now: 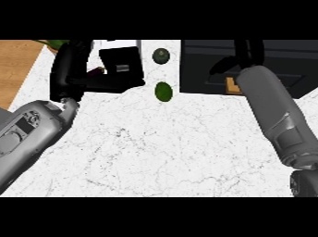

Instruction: Pick up the can, place it into the drawer and close the drawer

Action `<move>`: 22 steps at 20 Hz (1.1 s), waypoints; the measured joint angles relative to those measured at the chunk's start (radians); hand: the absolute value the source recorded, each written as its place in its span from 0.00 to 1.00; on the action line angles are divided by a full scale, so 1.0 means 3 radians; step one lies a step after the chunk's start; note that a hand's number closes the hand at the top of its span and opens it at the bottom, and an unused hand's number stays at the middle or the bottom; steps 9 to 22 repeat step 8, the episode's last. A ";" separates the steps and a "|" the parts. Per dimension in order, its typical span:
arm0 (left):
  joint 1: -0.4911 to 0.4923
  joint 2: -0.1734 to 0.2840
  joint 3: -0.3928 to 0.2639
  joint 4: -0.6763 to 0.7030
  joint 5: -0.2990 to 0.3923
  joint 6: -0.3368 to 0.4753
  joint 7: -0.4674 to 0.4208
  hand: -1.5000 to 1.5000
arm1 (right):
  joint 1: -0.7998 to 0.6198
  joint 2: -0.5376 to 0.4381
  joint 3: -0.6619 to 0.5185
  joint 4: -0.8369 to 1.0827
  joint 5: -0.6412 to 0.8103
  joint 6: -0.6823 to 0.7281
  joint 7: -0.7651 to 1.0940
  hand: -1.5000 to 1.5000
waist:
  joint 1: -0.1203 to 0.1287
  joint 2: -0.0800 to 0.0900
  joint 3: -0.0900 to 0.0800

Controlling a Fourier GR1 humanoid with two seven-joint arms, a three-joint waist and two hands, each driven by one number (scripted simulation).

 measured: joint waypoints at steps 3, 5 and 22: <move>0.0061 0.0004 0.0023 -0.0016 -0.0013 0.0006 -0.0023 0.00 | -0.0058 0.0075 -0.0217 -0.0029 -0.0265 0.0150 -0.0121 0.00 | -0.0016 -0.0004 0.0002; 0.0126 0.0020 0.0043 -0.0058 -0.0015 0.0009 -0.0034 0.00 | -0.0076 0.0123 -0.0370 -0.0051 -0.0455 0.0253 -0.0197 0.00 | -0.0024 -0.0014 0.0001; 0.0186 0.0045 0.0078 -0.0101 -0.0035 0.0006 -0.0024 0.00 | -0.0114 0.0148 -0.0515 -0.0052 -0.0640 0.0359 -0.0281 0.00 | -0.0035 -0.0016 -0.0001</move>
